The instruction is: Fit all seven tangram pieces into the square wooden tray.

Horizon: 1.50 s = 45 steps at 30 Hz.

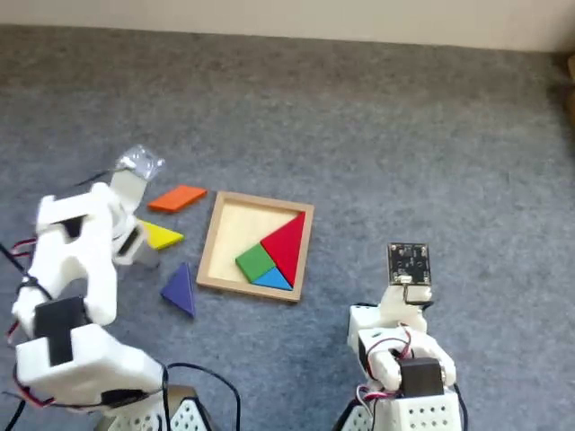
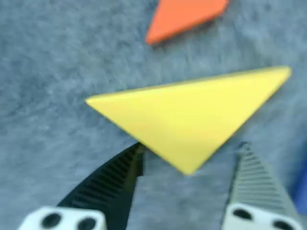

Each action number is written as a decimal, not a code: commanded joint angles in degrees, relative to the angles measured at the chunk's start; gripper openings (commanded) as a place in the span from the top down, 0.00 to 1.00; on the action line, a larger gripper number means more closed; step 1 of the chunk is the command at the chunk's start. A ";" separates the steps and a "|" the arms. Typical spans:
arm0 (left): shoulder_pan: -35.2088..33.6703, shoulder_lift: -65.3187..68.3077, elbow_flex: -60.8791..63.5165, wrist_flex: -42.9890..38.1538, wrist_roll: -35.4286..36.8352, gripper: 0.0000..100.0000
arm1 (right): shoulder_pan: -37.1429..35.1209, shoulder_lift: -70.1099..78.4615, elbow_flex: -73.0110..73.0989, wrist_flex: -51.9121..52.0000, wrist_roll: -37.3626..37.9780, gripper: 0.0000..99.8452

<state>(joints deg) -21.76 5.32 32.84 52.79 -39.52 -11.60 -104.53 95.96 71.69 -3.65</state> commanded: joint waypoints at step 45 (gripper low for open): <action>4.00 13.05 -35.47 20.75 -50.37 0.70 | 0.75 -1.27 7.78 0.40 -0.35 0.97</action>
<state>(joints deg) -18.86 17.01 -3.74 80.40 -75.21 -11.60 -104.53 95.96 71.69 -3.65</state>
